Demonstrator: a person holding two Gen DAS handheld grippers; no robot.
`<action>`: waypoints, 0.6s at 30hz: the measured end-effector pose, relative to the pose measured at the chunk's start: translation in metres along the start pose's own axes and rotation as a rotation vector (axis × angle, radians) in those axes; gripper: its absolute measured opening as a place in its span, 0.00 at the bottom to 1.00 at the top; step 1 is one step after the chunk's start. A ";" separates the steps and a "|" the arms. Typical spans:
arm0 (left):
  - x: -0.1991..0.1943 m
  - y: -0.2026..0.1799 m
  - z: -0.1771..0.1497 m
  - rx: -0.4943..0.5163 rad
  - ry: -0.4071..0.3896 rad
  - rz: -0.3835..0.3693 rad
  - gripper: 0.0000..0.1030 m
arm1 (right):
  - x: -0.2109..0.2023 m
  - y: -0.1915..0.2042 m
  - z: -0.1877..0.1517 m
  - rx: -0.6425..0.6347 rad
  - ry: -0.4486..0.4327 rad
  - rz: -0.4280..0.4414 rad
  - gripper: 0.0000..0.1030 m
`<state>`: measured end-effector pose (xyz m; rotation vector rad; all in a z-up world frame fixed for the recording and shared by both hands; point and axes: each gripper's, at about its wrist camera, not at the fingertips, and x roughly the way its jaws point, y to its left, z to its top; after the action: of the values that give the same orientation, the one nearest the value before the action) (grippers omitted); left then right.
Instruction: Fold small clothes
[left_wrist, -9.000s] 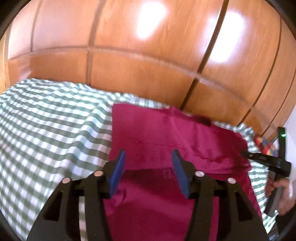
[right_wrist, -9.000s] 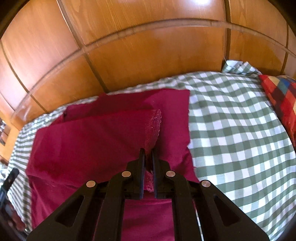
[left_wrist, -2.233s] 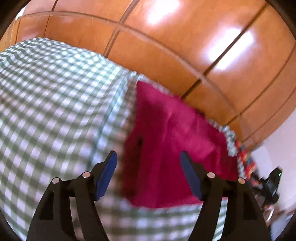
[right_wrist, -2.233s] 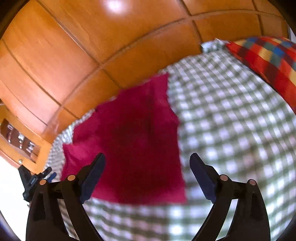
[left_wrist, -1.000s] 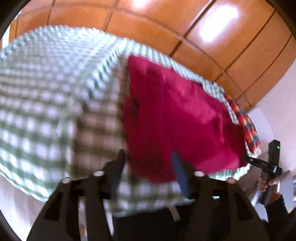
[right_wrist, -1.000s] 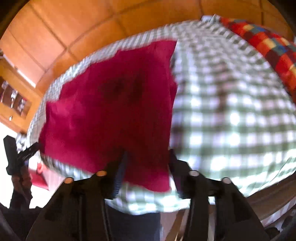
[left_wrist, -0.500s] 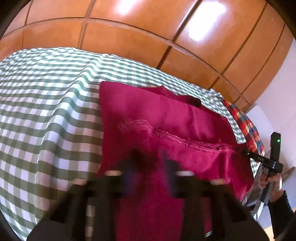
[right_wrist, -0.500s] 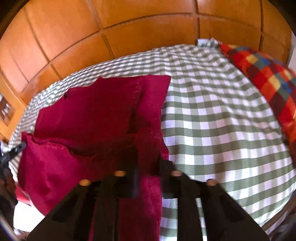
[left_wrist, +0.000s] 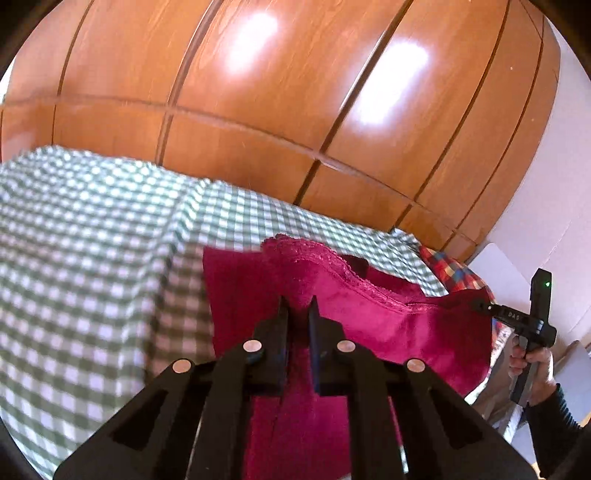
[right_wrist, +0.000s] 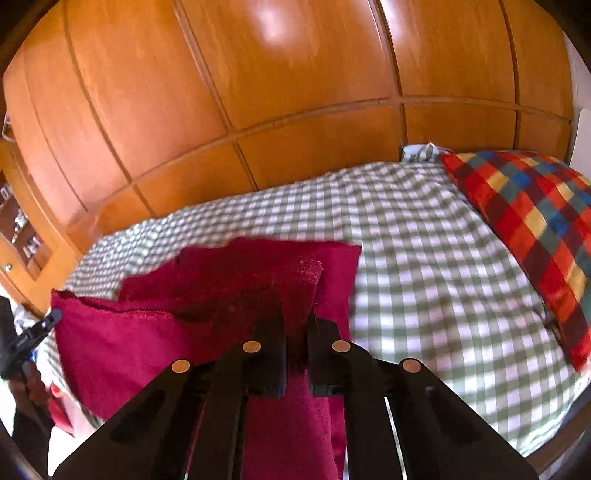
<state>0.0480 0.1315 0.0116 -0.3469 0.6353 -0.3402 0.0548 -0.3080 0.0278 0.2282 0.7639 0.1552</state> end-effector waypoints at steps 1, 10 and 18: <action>0.006 0.000 0.006 0.010 -0.003 0.021 0.08 | 0.005 -0.001 0.005 0.007 0.001 0.001 0.07; 0.081 0.027 0.054 -0.034 0.032 0.140 0.08 | 0.079 -0.013 0.054 0.071 0.053 -0.062 0.07; 0.159 0.053 0.059 -0.052 0.143 0.280 0.08 | 0.164 -0.026 0.051 0.069 0.181 -0.186 0.07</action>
<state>0.2150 0.1257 -0.0474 -0.2797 0.8235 -0.0806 0.2089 -0.3042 -0.0530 0.2085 0.9668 -0.0277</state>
